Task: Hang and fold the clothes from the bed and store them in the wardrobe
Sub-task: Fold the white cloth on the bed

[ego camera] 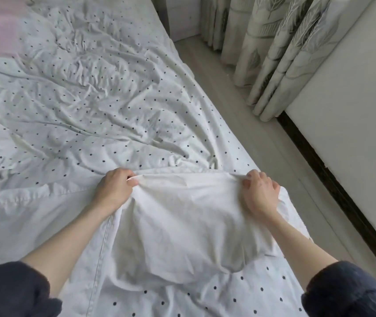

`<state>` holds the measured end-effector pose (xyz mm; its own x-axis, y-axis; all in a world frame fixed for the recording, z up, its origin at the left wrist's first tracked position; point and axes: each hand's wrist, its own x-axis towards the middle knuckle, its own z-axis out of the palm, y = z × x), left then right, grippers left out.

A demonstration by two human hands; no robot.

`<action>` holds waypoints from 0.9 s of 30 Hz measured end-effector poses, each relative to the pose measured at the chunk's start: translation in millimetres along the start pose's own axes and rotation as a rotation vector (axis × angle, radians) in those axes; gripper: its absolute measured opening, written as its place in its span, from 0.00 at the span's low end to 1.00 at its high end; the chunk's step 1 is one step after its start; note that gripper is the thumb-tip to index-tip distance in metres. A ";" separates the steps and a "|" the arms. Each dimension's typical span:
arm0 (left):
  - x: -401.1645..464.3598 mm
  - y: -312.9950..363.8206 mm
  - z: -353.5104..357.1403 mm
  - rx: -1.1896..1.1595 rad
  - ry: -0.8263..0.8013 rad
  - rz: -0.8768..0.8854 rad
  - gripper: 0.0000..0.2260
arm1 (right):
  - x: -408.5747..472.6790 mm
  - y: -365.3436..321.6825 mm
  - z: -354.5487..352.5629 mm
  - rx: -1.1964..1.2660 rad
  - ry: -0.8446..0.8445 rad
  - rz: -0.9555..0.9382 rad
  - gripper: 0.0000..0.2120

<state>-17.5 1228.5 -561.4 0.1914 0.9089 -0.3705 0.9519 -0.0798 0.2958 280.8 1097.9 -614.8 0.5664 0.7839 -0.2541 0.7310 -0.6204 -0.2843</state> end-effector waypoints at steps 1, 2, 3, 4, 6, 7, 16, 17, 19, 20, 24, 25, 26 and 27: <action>4.8 -0.6 5.3 0.020 0.003 -0.007 0.06 | 3.3 2.6 11.1 -0.002 0.003 0.005 0.11; 6.8 0.8 6.6 0.025 0.014 -0.008 0.06 | 4.2 4.6 16.8 0.003 0.024 -0.002 0.10; 11.1 0.8 11.1 0.029 0.014 -0.020 0.06 | 5.9 7.6 26.6 0.009 0.034 -0.008 0.09; 14.0 2.9 10.5 0.033 0.024 -0.029 0.06 | 6.9 9.0 29.3 0.011 0.046 -0.009 0.09; 19.5 6.5 14.7 0.044 0.027 -0.050 0.06 | 10.5 9.6 35.6 0.021 0.022 0.020 0.10; 19.7 8.0 15.5 0.042 0.023 -0.060 0.06 | 11.1 6.8 35.4 0.034 0.009 0.038 0.12; -15.1 14.8 9.8 -0.019 0.074 -0.109 0.13 | -62.2 -90.4 22.6 0.070 -0.194 -0.491 0.28; -25.4 12.6 8.3 -0.025 0.110 -0.115 0.16 | -72.0 -101.9 28.6 0.029 -0.219 -0.575 0.28; -49.4 8.6 8.5 0.003 0.186 -0.117 0.21 | -77.7 -115.5 42.5 -0.079 -0.265 -0.643 0.28; -65.3 3.6 9.2 0.039 0.220 -0.114 0.23 | -77.6 -122.0 49.4 -0.118 -0.284 -0.640 0.28; -116.4 -5.4 23.5 0.173 0.271 -0.128 0.29 | -68.6 -127.6 61.3 -0.184 -0.304 -0.594 0.29; -128.4 -8.4 25.2 0.186 0.266 -0.159 0.30 | -69.4 -128.3 61.6 -0.186 -0.305 -0.596 0.30; -136.6 -10.8 26.7 0.203 0.259 -0.177 0.31 | -68.3 -127.3 60.7 -0.181 -0.310 -0.585 0.29; -149.2 -15.6 25.9 0.211 0.253 -0.204 0.31 | -70.4 -129.4 58.7 -0.179 -0.319 -0.589 0.29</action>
<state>-54.7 1083.5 -533.6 -0.0469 0.9850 -0.1662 0.9977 0.0545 0.0412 124.0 1121.6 -614.4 -0.0632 0.9263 -0.3715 0.9495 -0.0588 -0.3081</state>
